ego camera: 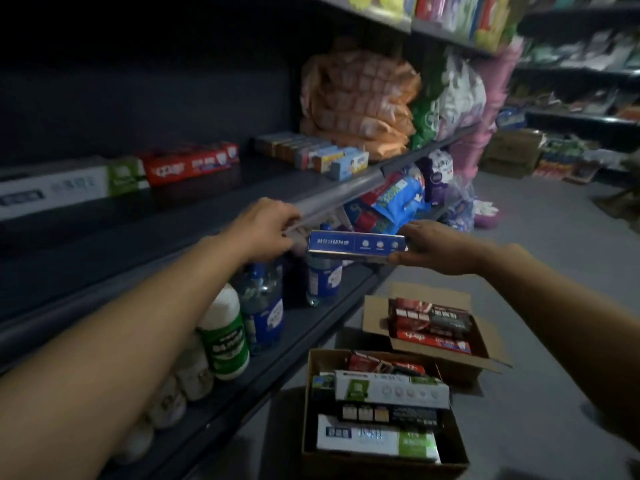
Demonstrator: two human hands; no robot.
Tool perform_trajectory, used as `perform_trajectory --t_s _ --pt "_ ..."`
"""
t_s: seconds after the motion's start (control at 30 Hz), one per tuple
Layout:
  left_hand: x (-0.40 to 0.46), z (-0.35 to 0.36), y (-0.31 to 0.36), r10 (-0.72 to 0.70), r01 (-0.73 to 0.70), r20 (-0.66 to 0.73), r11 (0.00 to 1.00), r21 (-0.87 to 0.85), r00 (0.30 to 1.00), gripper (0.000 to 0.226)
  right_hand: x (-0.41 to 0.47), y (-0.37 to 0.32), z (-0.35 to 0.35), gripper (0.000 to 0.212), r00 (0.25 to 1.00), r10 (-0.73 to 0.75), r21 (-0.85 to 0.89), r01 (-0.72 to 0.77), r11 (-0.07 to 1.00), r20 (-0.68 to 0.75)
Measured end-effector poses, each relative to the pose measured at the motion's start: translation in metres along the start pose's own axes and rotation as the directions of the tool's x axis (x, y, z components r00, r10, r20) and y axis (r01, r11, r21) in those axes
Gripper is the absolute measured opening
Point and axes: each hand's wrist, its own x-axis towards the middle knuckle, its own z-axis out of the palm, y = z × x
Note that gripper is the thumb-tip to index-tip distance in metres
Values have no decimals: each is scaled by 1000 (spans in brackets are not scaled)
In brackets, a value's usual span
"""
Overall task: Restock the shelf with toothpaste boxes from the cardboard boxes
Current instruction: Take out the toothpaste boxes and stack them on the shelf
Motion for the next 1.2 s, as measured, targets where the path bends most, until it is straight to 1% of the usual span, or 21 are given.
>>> perform_trajectory --t_s 0.1,0.2,0.37,0.47,0.6,0.7,0.73,0.77,0.8,0.83,0.87,0.9,1.03,1.2 --pt "-3 -39 -14 -6 8 -61 999 37 998 43 17 -25 -38 28 999 -26 -39 26 999 -23" --pt "-11 -69 -29 -45 49 -73 997 52 996 48 35 -52 -62 39 996 -71 -92 66 994 -56" --pt "-33 -107 -59 -112 120 -111 990 77 988 48 68 -94 -75 39 986 -153 -67 148 987 -65" --pt "-50 -122 -84 -166 177 -116 981 86 979 47 90 -120 -71 41 983 -173 -68 168 983 -64" --pt "-79 -138 -114 -243 254 -115 962 97 963 49 125 -161 -58 35 966 -251 -92 245 965 -63" --pt "-102 -148 -140 -302 315 -120 942 118 946 47 150 -199 -47 32 934 -349 -66 345 936 -78" --pt "-110 -151 -149 -326 340 -121 932 122 937 48 157 -212 -43 25 923 -377 -32 376 926 -78" --pt "-118 -154 -157 -352 366 -123 923 122 928 50 165 -223 -38 13 909 -411 -4 412 911 -71" --pt "-127 -157 -166 -379 393 -123 912 121 917 51 170 -237 -34 16 891 -450 21 452 892 -62" --pt "-135 -159 -173 -405 418 -119 900 121 907 52 175 -250 -30 32 875 -484 47 485 873 -34" --pt "-143 -161 -179 -431 444 -115 888 120 895 52 180 -262 -27 43 858 -514 62 513 856 -4" --pt "-151 -163 -186 -455 467 -112 876 121 883 53 187 -271 -23 48 843 -537 79 534 841 18" --pt "-175 -164 -207 -521 529 -95 841 112 849 51 203 -301 -13 51 810 -577 144 562 814 103" --pt "-188 -163 -218 -551 556 -84 829 65 830 48 216 -324 -2 53 789 -596 197 567 800 151"
